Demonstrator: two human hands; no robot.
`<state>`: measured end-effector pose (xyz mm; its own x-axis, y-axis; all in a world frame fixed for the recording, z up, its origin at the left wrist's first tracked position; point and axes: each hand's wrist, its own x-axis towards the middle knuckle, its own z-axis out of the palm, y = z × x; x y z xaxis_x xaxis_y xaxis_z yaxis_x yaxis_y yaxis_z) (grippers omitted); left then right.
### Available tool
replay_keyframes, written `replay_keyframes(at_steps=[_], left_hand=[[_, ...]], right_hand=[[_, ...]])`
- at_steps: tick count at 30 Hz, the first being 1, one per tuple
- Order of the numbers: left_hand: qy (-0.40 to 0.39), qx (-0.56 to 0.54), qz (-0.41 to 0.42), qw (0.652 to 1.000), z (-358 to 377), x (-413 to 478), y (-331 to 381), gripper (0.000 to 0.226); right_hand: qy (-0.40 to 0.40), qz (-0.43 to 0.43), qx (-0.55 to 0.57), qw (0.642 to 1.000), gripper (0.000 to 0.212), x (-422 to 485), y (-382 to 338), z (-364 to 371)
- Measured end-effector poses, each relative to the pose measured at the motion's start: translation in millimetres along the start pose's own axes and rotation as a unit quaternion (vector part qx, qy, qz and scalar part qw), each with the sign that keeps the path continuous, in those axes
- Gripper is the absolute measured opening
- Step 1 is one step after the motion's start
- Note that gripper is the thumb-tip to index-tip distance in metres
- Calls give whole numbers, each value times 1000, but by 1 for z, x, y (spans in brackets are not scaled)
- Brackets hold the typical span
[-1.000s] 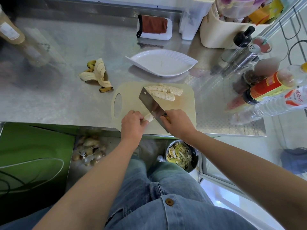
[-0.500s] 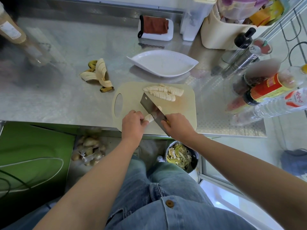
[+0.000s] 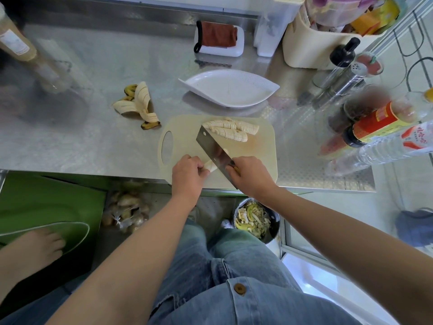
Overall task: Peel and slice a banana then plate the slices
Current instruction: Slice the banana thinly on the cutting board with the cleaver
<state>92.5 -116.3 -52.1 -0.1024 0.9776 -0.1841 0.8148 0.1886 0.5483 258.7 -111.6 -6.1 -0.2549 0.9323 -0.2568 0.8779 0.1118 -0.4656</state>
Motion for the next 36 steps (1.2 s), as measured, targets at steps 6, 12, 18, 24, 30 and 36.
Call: replay_keyframes(at_steps=[6,12,18,24,30,36], left_hand=[[0,0,0,1000,0,1,0,11],[-4,3,-1,1000,-1,1,0,10],[-3,7,1,1000,-1,1,0,10],[-4,7,-2,1000,-1,1,0,10],[-7,3,-2,1000,-1,0,0,10],[-7,10,2,1000,-1,1,-1,10]], right_hand=[[-30,25,-13,999,31,-3,0,5],[-5,19,3,1000,31,-4,0,2],[11,6,12,1000,31,-2,-2,-2],[-9,14,4,1000,36,-1,-3,0],[-31,25,-9,999,29,-4,-1,4],[4,3,3,1000,29,-4,-1,0]])
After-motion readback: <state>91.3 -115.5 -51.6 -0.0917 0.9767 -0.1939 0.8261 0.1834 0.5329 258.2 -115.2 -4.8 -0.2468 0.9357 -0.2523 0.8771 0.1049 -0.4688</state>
